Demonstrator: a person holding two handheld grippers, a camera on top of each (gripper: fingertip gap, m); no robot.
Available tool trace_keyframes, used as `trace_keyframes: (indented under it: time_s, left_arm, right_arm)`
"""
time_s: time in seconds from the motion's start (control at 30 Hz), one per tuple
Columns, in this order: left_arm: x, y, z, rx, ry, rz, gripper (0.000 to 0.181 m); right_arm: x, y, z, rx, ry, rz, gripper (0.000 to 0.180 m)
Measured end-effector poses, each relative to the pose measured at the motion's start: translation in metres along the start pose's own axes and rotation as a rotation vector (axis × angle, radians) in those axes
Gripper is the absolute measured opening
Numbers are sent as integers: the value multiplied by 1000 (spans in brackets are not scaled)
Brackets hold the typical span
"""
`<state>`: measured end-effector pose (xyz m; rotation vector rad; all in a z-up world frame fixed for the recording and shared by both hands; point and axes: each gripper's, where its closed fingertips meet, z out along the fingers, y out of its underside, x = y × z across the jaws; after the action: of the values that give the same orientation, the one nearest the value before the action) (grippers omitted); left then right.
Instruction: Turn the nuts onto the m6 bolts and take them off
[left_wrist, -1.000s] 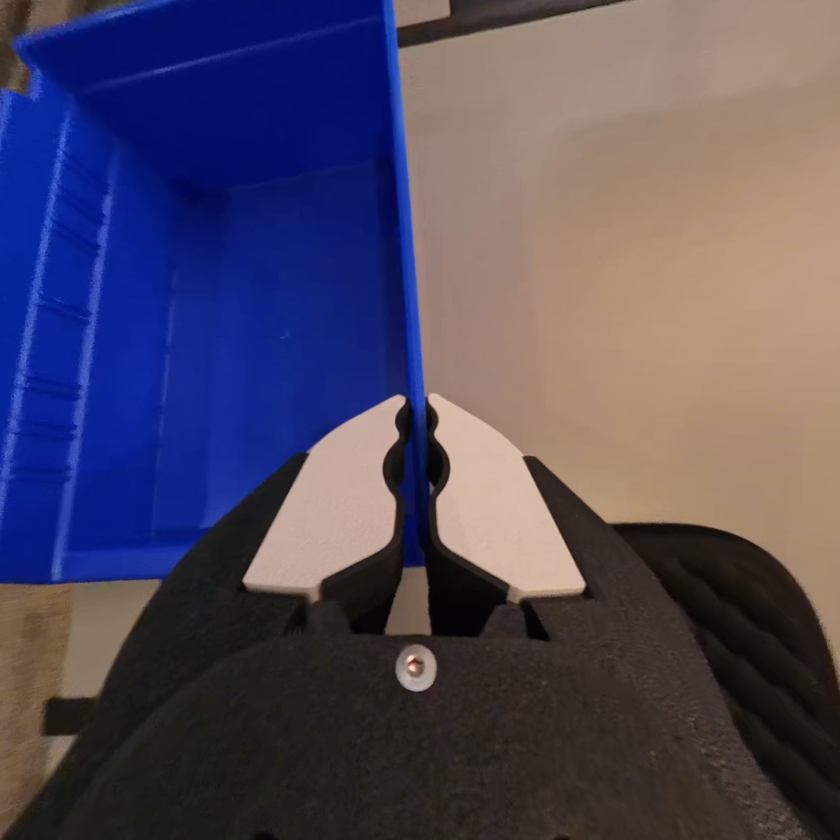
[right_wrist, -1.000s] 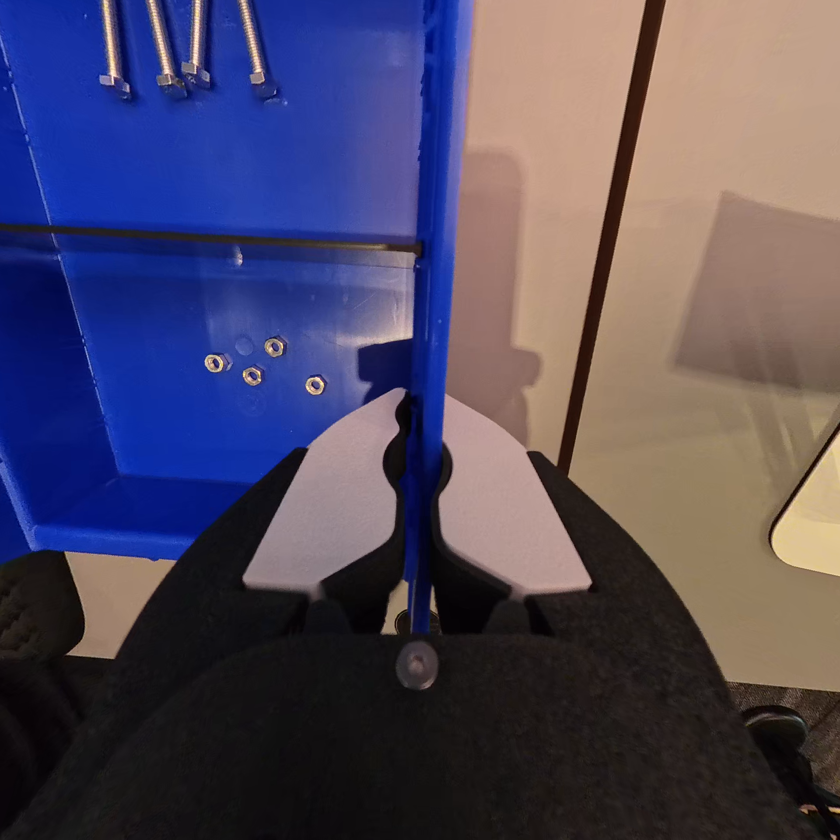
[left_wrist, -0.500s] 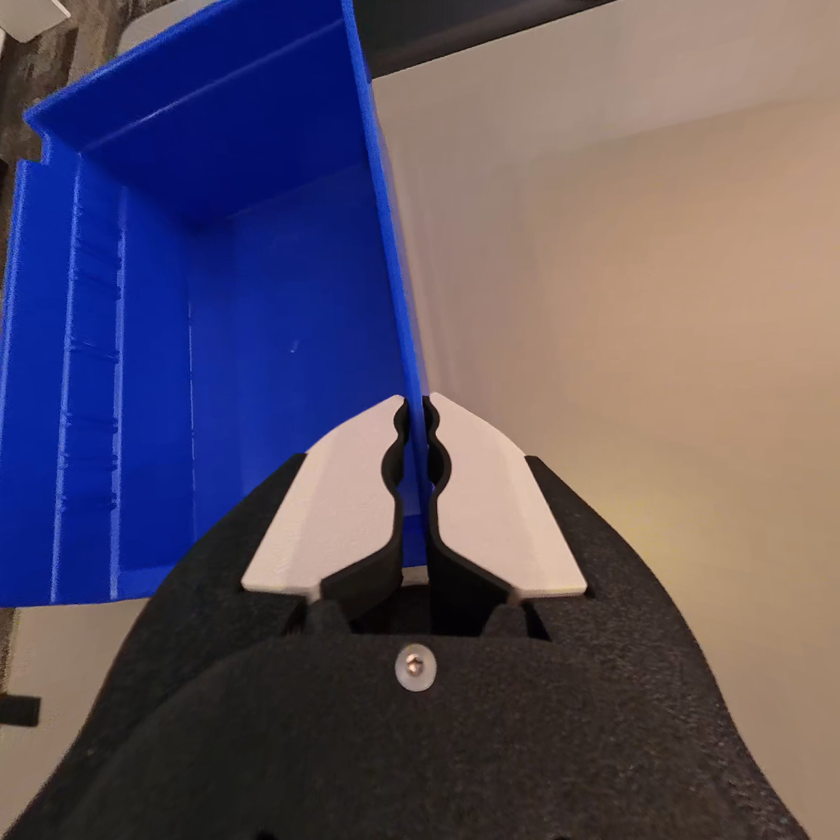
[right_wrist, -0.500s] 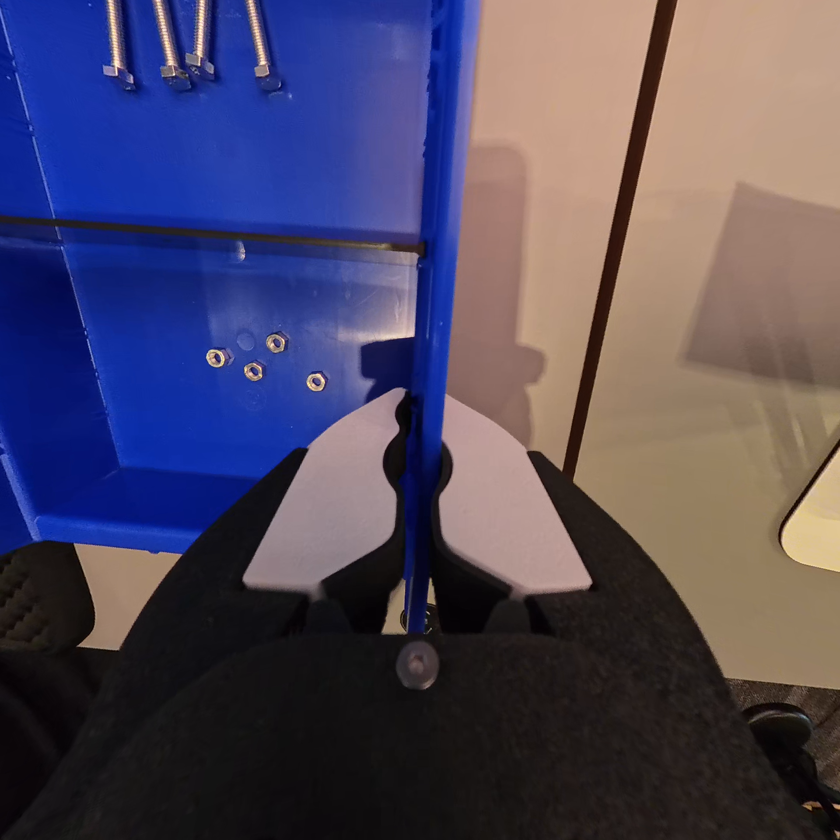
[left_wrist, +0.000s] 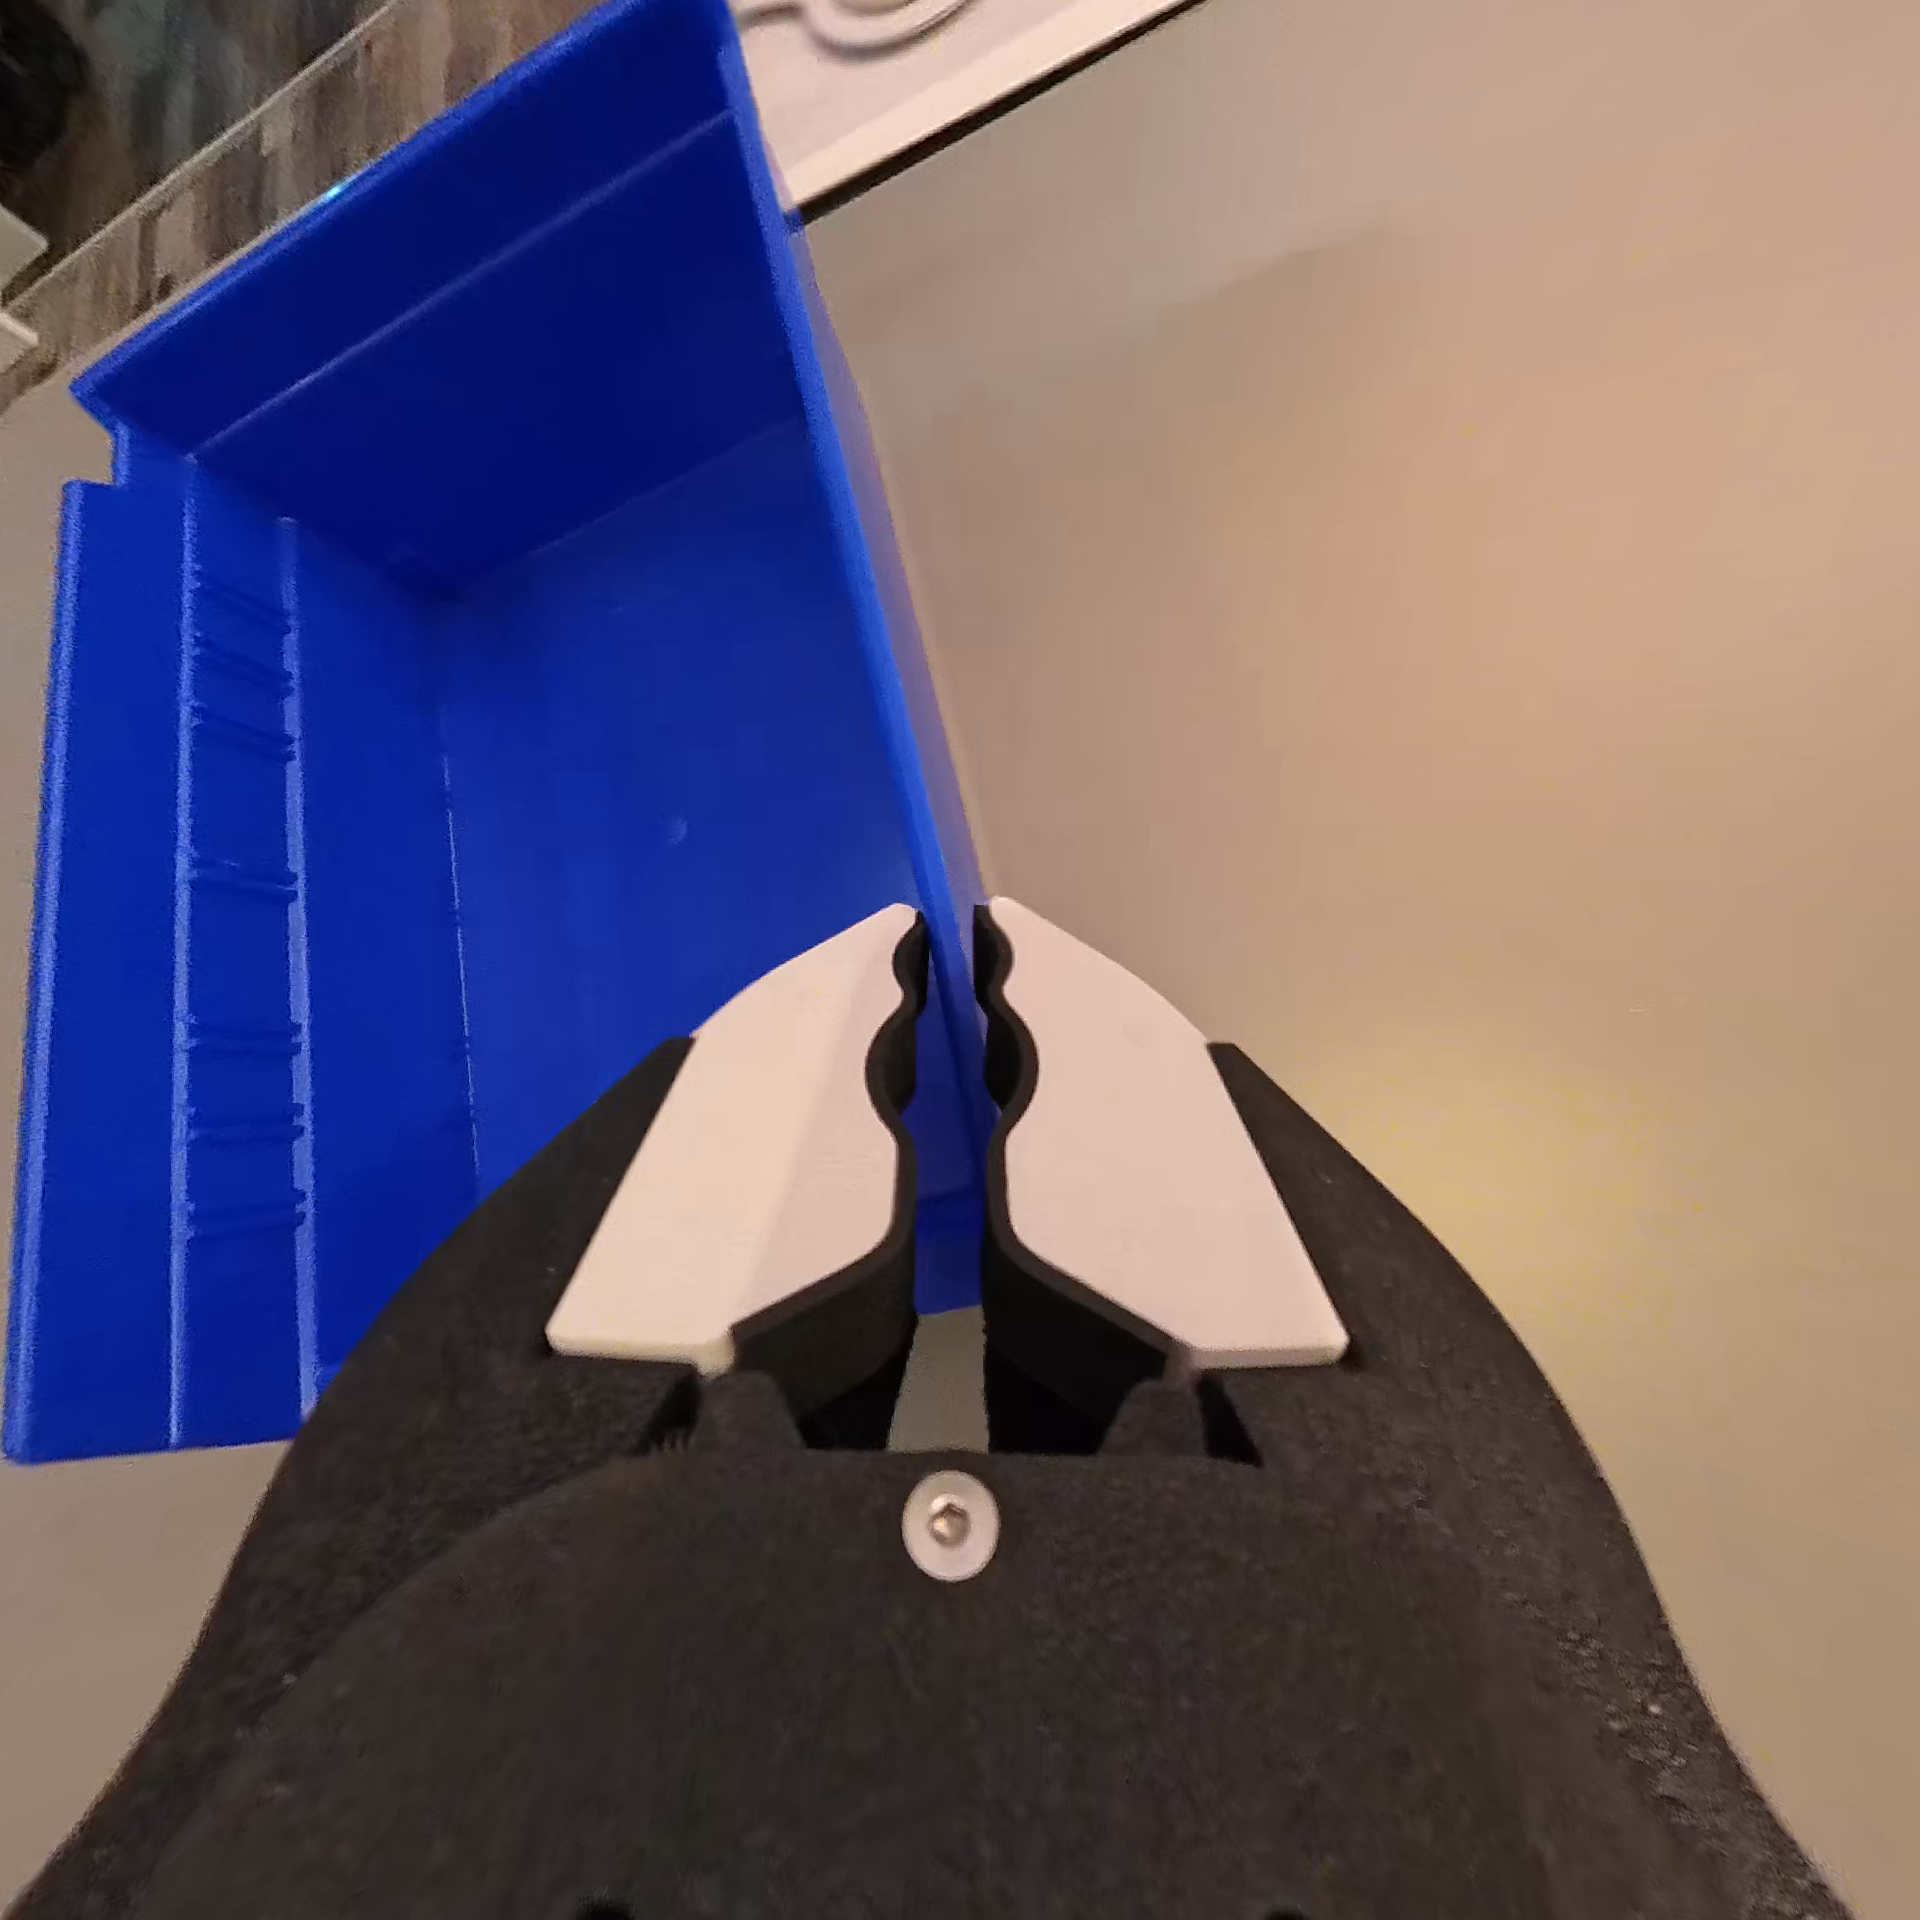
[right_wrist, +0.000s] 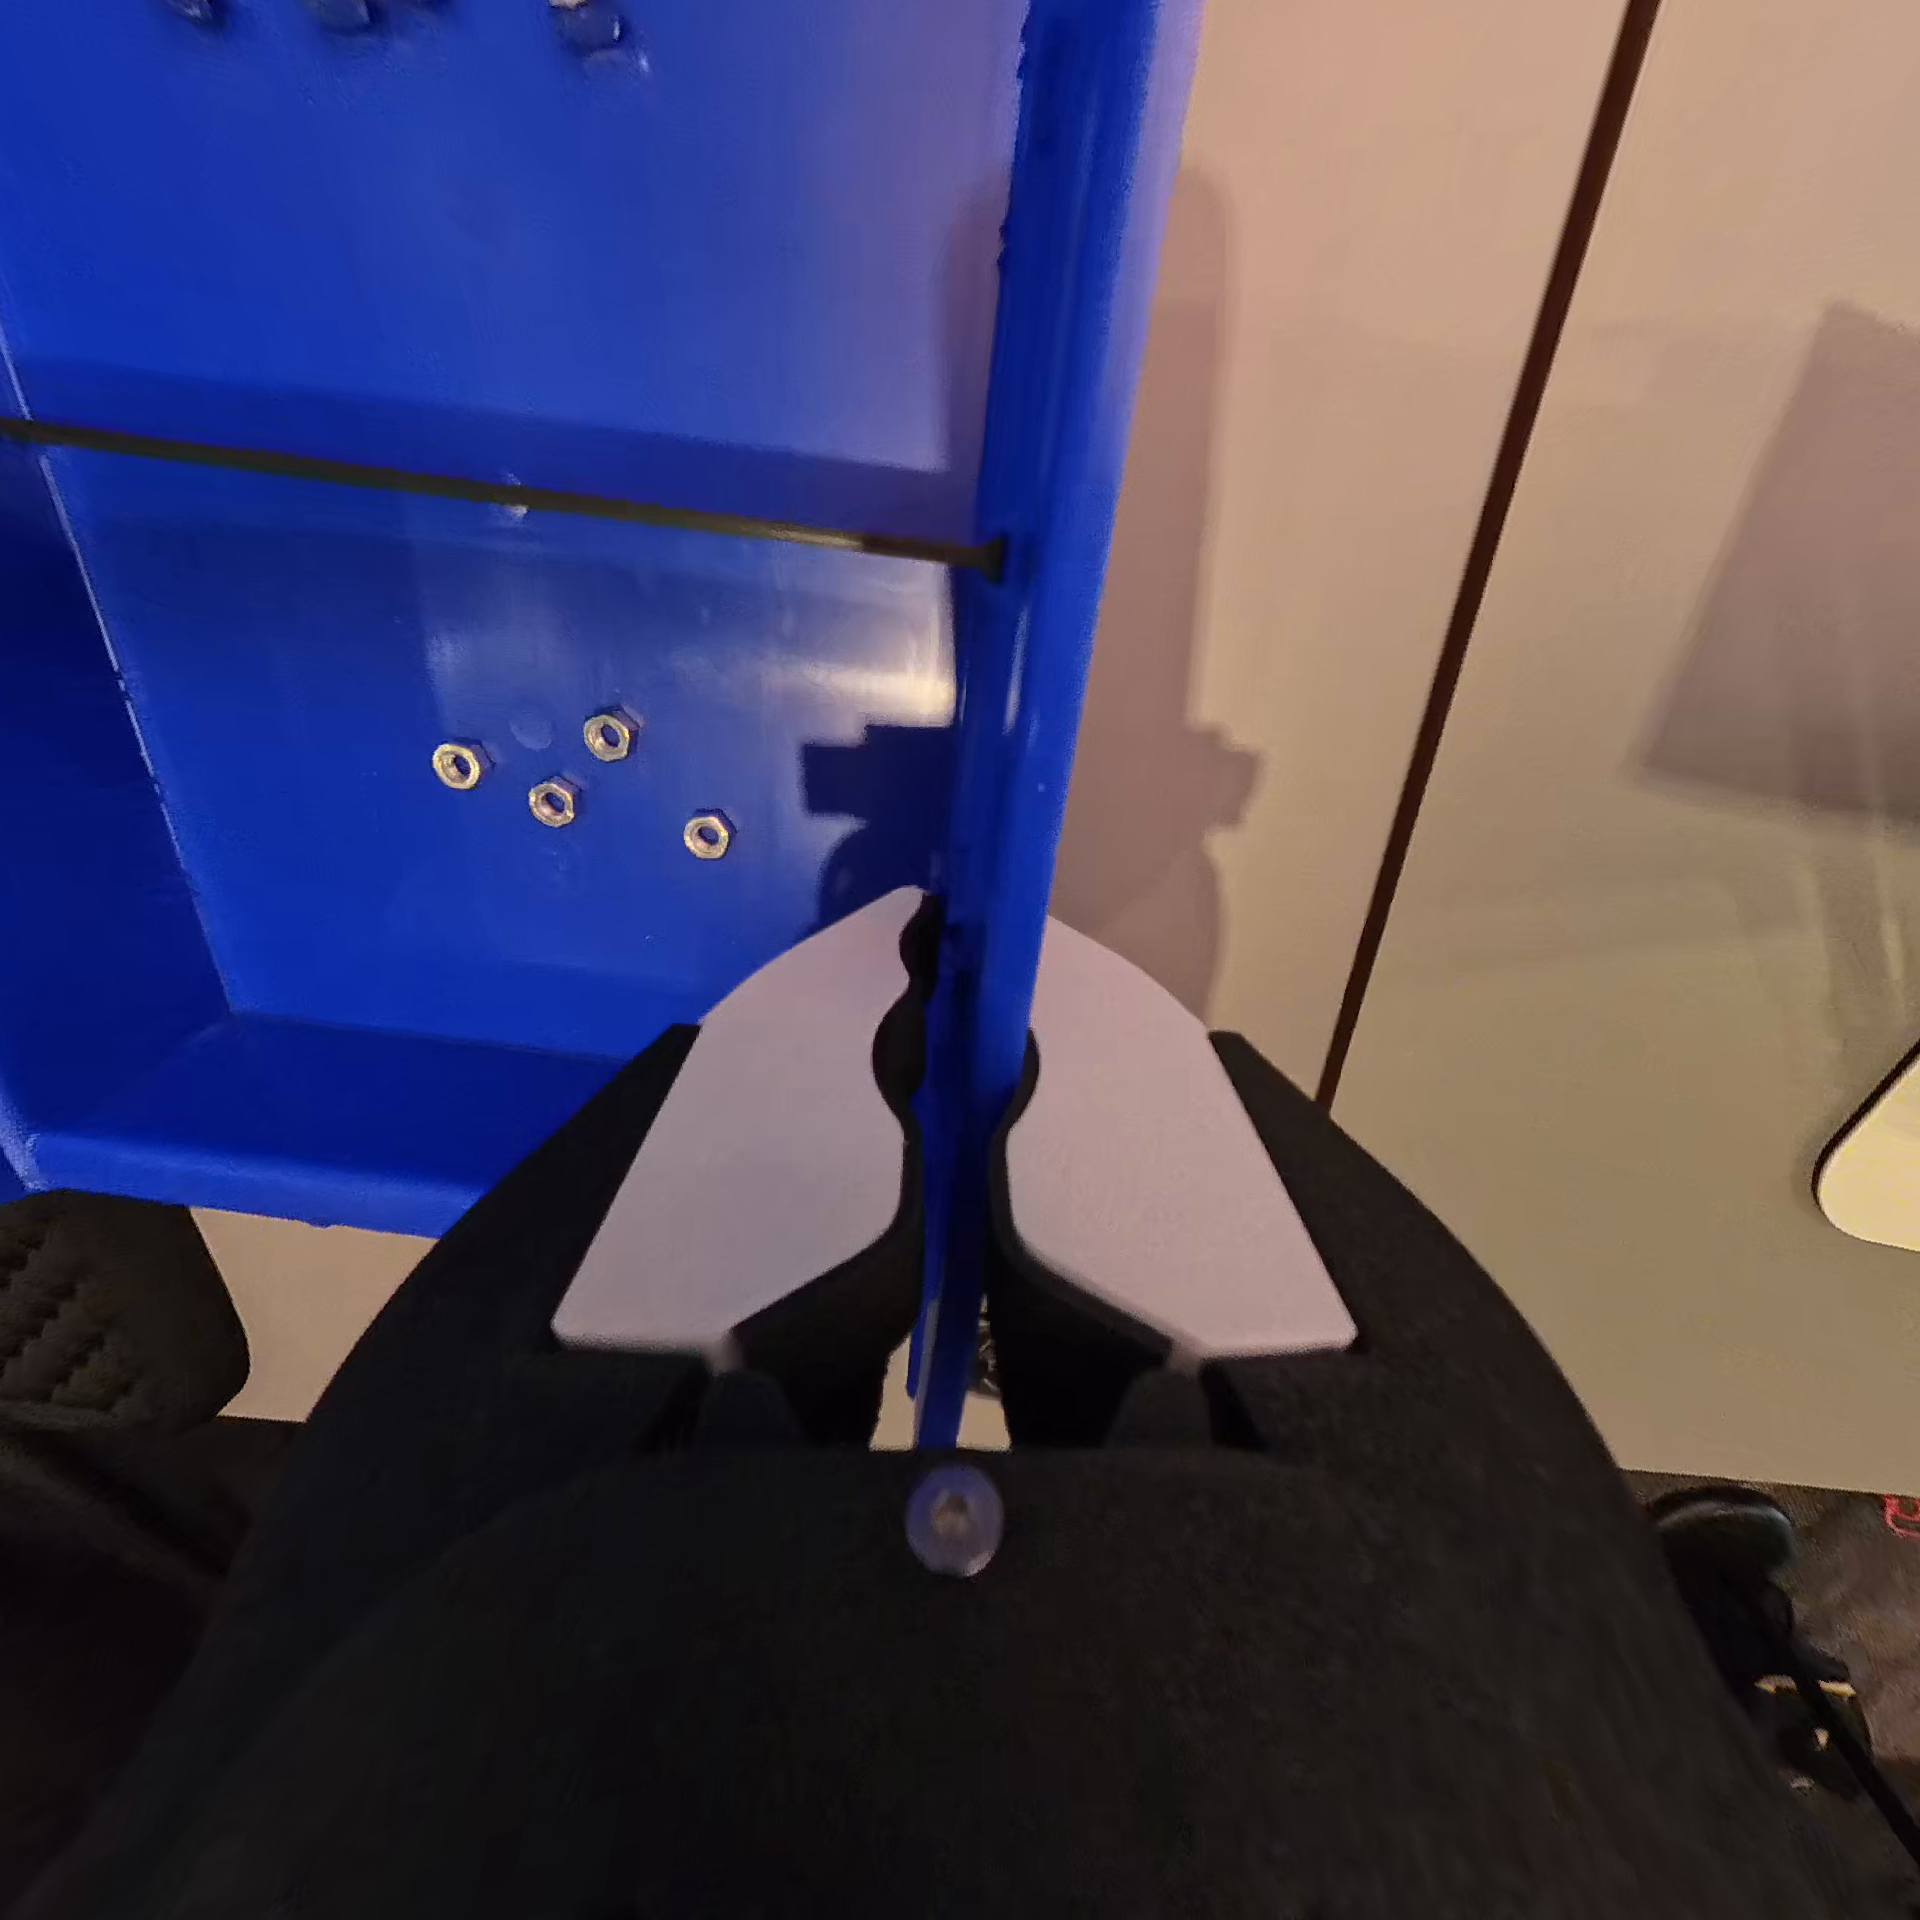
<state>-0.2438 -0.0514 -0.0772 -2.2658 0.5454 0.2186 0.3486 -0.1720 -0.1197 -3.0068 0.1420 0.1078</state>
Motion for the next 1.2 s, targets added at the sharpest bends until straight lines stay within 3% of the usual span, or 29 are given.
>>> trace_keyframes:
  time_s: [0.33,0.5,0.67,0.77,0.97,1.2]
  left_arm:
    - [84,-31,-3,69,91,128,10]
    - [119,-38,-5,93,152,168,32]
    - [126,-65,-45,303,248,103,46]
    - [115,-63,-73,376,329,79,47]
    - [67,-15,-100,355,485,6,45]
    - [-15,40,-114,343,463,-176,43]
  right_arm:
    - [2,4,16,-89,-33,39,24]
    - [0,3,19,-110,-28,28,9]
    - [-4,4,19,-117,-69,40,4]
    - [-4,3,18,-116,-68,20,4]
    - [-3,2,11,-117,-66,-74,5]
    - [-29,2,-4,-179,-78,-215,4]
